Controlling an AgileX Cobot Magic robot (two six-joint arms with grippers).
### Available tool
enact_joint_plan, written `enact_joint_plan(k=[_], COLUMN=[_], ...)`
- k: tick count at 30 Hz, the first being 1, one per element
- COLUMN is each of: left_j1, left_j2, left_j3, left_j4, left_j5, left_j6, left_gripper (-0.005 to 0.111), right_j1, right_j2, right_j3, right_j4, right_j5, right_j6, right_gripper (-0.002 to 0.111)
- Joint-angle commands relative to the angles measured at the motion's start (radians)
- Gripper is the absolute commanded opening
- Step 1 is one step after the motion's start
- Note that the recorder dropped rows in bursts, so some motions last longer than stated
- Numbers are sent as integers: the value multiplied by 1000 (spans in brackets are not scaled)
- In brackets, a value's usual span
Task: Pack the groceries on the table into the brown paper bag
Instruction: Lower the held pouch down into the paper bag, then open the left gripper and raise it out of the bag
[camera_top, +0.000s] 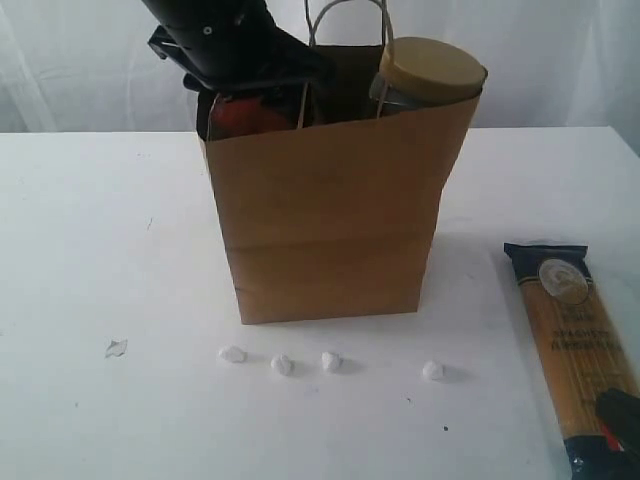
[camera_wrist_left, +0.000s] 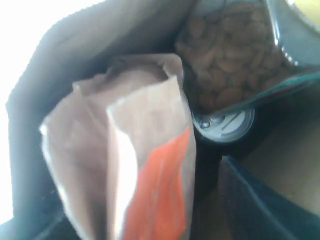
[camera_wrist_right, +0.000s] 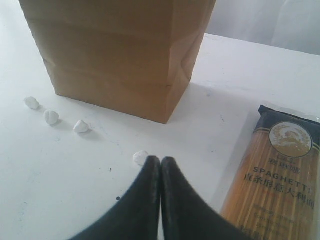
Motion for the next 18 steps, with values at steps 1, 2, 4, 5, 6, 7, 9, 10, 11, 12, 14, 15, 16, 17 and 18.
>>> enact_joint_plan(k=[1,2,4,5,6,7,9,10,11,12,14,15,16,17,18], left_j1=[-9,-9,-9,-6,-6,-6,-6,-6,-6,-6,-6,-6,-6,-6,-6], left_j2=[-16,-16,-16,-16,-16,-18,-18,-18,-18,-18,-20,-20,-23,-27,-28], left_j3=[-1,-1,-1,-1,-1,-1,-1,-1,-1,-1,-1,-1,-1,-1,-1], left_j4=[42,56,84,86,90,93,95,95,95,95,93,93,95,95,95], left_j5=[-12,-12,4,10,16,18,18,13,11,3,-8,-13,-17,-21,-24], left_j6=[-6,-8,-8,-10,-19,-27,-29,-29,-29,-29,-32,-32,-32,-32,-34], left_gripper=[67,67,67,67,67,67,67,67,67,67,67,67,67,67,67], right_j1=[-8,-8,-8,-8,-8,-8,-8,-8,-8,-8,-8,-8,-8,-8,-8], right_j2=[-9,-9,-9,-9,-9,-9,-9,-9,-9,-9,-9,-9,-9,-9,-9], right_j3=[5,5,5,5,5,5,5,5,5,5,5,5,5,5,5], right_j4=[-4,-4,-4,-4,-4,-4,-4,-4,-4,-4,-4,-4,-4,-4,-4], right_j5=[-5,-5,-5,-5,-5,-5,-5,-5,-5,-5,-5,-5,-5,-5,-5], right_j6=[2,2,2,2,2,2,2,2,2,2,2,2,2,2,2], right_gripper=[0,0,0,0,0,0,0,0,0,0,0,0,0,0,0])
